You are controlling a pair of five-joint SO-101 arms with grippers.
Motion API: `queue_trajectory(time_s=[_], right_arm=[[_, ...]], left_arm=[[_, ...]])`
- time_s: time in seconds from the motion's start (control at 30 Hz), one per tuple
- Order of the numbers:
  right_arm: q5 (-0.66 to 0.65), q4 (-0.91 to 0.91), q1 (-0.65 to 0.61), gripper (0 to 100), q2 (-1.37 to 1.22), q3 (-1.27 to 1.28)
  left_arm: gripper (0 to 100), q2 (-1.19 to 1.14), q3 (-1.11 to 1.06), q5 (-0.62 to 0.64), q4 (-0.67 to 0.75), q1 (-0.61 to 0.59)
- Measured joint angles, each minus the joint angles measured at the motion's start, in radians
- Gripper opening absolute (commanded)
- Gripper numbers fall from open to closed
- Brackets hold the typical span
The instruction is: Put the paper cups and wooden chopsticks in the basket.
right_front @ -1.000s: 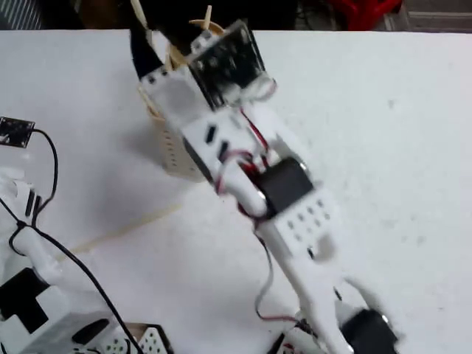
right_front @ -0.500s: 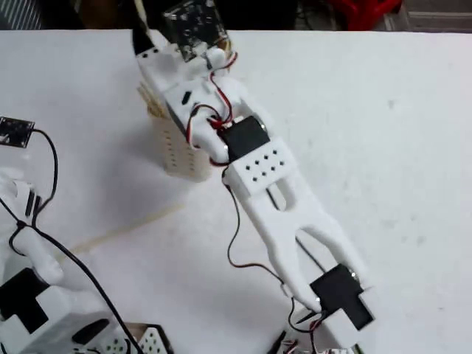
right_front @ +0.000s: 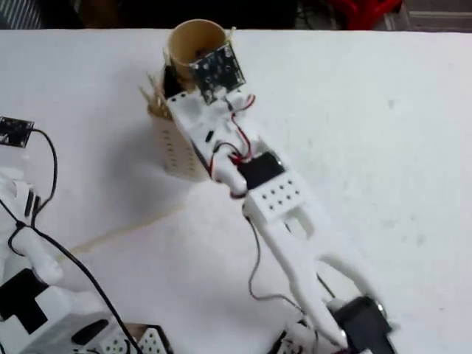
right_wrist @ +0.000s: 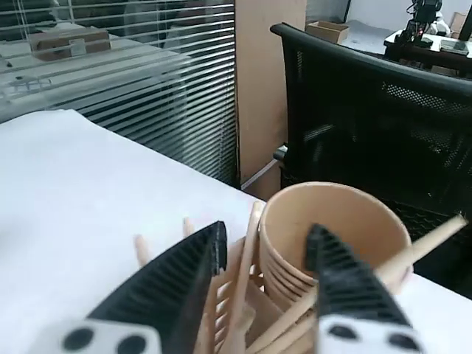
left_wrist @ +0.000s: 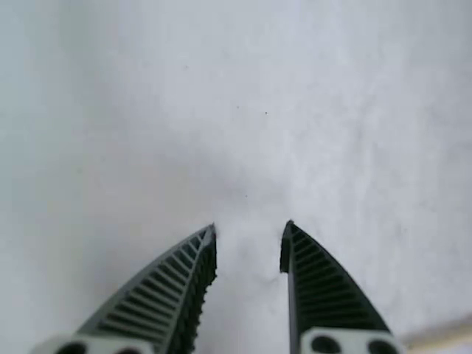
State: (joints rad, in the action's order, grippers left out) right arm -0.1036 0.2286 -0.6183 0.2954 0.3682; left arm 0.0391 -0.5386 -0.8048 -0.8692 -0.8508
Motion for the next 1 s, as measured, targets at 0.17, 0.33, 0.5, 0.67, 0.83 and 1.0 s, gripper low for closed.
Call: queue_trajectory(time_s=[0.17, 0.33, 0.5, 0.67, 0.83, 1.0], right_arm=[[-0.021, 0.353, -0.021, 21.2, 0.172, -0.132], [-0.269, 0.864, -0.021, 13.9, 0.295, -0.242], [-0.434, 1.215, 0.014, 2.1, 0.327, -0.135], [-0.450, 1.160, 0.166, 7.4, 0.404, 0.169], [-0.493, 1.014, 0.315, 7.7, 0.489, 0.476], [-0.574, 0.916, 0.399, 7.4, 0.552, 0.703]], left_arm=[[15, 0.000, 0.000, 0.000, -0.032, 0.018], [15, 0.000, 0.000, -0.015, -0.157, 0.083], [15, 0.000, 0.020, -0.129, -0.321, 0.204], [15, 0.000, 0.020, -0.163, -0.364, 0.325], [15, 0.000, 0.015, -0.207, -0.391, 0.413], [15, 0.000, 0.015, -0.281, -0.460, 0.470]])
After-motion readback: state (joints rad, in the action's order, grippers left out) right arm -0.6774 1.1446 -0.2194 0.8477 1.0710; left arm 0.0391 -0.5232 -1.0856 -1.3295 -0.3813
